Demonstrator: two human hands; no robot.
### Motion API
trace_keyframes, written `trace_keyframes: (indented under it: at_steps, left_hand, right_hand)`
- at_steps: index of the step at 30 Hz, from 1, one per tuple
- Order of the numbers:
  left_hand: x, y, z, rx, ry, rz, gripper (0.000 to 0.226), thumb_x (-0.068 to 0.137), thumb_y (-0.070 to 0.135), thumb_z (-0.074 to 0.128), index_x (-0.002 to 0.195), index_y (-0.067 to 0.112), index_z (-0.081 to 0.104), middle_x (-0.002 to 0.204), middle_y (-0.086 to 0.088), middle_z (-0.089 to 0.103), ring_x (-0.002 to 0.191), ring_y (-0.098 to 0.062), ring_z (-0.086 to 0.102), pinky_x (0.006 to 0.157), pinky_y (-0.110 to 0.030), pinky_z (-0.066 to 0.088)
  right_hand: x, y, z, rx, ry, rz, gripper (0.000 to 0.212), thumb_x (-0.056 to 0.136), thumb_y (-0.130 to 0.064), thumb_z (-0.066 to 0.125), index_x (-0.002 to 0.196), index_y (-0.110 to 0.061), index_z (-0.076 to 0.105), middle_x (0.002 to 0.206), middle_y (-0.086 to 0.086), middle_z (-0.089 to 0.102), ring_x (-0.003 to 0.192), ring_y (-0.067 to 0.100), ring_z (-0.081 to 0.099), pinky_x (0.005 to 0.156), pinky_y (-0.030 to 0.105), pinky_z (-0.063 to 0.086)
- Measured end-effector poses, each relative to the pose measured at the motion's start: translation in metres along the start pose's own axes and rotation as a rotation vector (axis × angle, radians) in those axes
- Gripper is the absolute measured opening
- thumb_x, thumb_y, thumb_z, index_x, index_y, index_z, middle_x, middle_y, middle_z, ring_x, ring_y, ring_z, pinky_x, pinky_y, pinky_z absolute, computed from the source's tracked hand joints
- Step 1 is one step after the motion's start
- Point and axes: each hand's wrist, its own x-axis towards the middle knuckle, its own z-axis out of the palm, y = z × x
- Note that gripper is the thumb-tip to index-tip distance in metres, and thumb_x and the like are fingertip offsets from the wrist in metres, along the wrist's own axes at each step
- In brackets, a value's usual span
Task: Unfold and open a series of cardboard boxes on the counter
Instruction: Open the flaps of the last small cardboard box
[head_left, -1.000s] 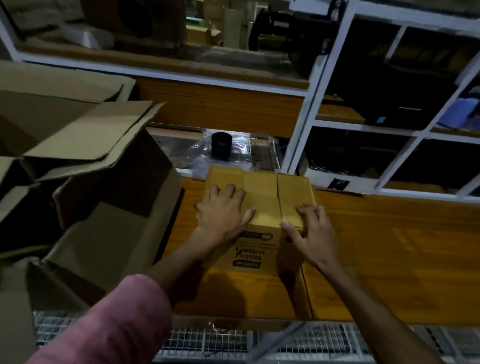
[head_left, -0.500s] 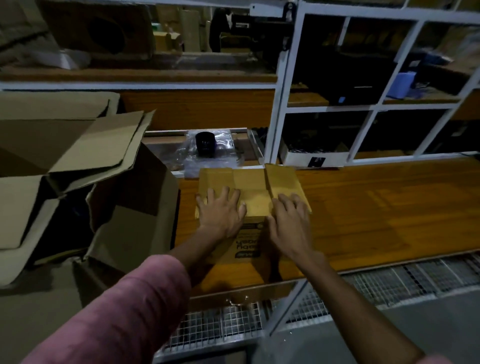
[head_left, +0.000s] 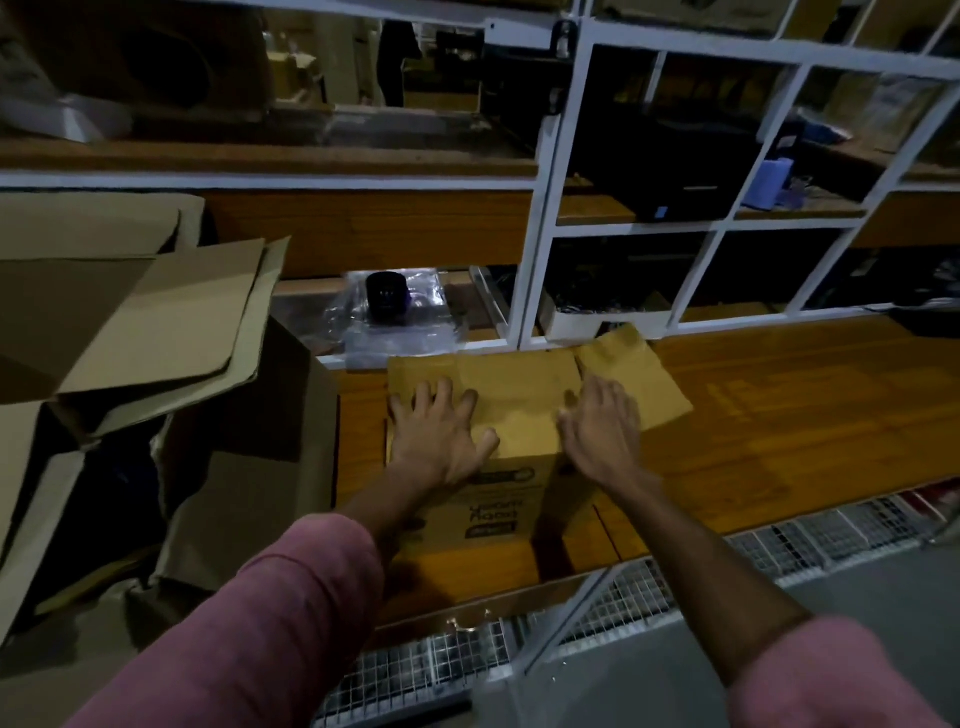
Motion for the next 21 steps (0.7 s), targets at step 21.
trace_keyframes:
  at_steps: [21]
  left_hand:
    - [0.043, 0.007, 0.018, -0.003, 0.12, 0.027, 0.069, 0.089, 0.07, 0.023, 0.134, 0.023, 0.049, 0.129, -0.013, 0.042, 0.117, -0.034, 0.038, 0.102, -0.057, 0.029]
  right_hand:
    - [0.069, 0.046, 0.029, 0.303, 0.05, 0.302, 0.04, 0.106, -0.039, 0.036, 0.094, -0.01, 0.061, 0.085, 0.009, 0.063, 0.077, 0.027, 0.062, 0.067, 0.044, 0.055]
